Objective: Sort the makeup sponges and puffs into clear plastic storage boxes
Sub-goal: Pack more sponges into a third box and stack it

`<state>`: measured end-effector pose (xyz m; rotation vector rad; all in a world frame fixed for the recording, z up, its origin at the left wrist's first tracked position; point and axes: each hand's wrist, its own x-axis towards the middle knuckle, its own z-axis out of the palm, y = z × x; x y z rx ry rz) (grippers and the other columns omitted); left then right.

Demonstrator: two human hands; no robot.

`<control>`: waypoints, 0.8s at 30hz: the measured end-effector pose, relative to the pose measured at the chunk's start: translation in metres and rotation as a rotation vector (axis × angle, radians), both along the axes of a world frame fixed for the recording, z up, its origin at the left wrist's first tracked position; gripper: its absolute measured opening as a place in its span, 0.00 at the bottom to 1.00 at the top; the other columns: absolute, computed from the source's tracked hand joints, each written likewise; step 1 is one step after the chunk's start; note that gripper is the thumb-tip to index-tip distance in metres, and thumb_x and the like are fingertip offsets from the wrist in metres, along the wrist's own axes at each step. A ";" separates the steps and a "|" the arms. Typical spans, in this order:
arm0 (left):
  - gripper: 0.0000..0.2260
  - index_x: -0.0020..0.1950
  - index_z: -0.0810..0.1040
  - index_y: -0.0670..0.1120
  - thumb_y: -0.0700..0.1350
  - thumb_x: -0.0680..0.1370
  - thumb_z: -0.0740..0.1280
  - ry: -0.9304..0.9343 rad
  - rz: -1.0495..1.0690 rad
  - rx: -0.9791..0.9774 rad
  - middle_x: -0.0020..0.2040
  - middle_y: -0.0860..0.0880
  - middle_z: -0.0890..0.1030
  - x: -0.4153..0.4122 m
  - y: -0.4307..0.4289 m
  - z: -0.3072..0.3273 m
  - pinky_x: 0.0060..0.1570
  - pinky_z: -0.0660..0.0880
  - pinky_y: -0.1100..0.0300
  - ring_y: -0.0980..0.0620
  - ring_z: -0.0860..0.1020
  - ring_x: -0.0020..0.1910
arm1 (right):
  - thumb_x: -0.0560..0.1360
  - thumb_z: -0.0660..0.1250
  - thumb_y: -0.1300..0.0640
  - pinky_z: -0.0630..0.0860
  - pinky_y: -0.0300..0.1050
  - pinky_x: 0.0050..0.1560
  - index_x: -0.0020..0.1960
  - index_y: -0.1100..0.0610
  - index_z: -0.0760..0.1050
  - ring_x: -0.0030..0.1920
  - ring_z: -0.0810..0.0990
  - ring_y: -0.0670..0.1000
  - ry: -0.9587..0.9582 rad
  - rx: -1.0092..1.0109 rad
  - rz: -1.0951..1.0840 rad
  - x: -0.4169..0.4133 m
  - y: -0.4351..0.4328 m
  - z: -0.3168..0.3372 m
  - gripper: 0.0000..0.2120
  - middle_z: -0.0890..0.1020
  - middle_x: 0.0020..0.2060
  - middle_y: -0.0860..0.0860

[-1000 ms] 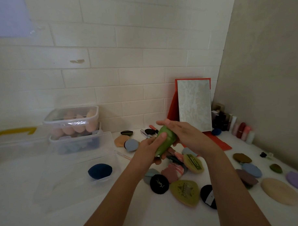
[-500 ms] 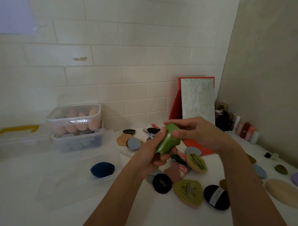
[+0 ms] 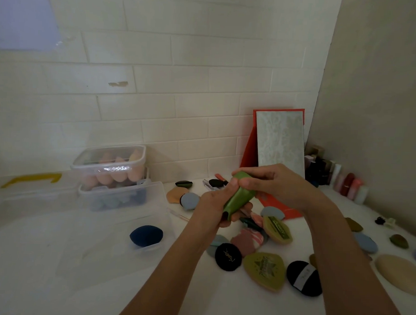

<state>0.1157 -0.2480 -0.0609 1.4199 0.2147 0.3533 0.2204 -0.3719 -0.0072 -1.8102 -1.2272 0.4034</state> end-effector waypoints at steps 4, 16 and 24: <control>0.29 0.46 0.80 0.43 0.68 0.64 0.65 0.082 0.032 0.011 0.37 0.42 0.82 -0.004 -0.001 0.007 0.27 0.60 0.63 0.53 0.71 0.28 | 0.67 0.66 0.40 0.74 0.41 0.44 0.57 0.41 0.78 0.39 0.76 0.51 0.022 -0.015 0.026 0.000 0.003 -0.006 0.19 0.82 0.46 0.54; 0.15 0.51 0.74 0.56 0.60 0.68 0.66 0.338 0.115 0.764 0.46 0.52 0.79 -0.089 0.079 0.058 0.39 0.74 0.67 0.54 0.78 0.43 | 0.72 0.64 0.38 0.75 0.41 0.46 0.61 0.47 0.76 0.37 0.80 0.43 -0.096 -0.128 0.038 -0.034 0.053 -0.023 0.22 0.83 0.47 0.46; 0.15 0.57 0.73 0.56 0.54 0.73 0.69 0.772 0.007 0.926 0.53 0.54 0.78 -0.144 0.129 0.037 0.40 0.70 0.70 0.58 0.76 0.47 | 0.74 0.66 0.42 0.72 0.36 0.49 0.64 0.47 0.74 0.50 0.73 0.42 -0.277 -0.230 0.148 -0.087 0.089 -0.048 0.20 0.75 0.54 0.43</control>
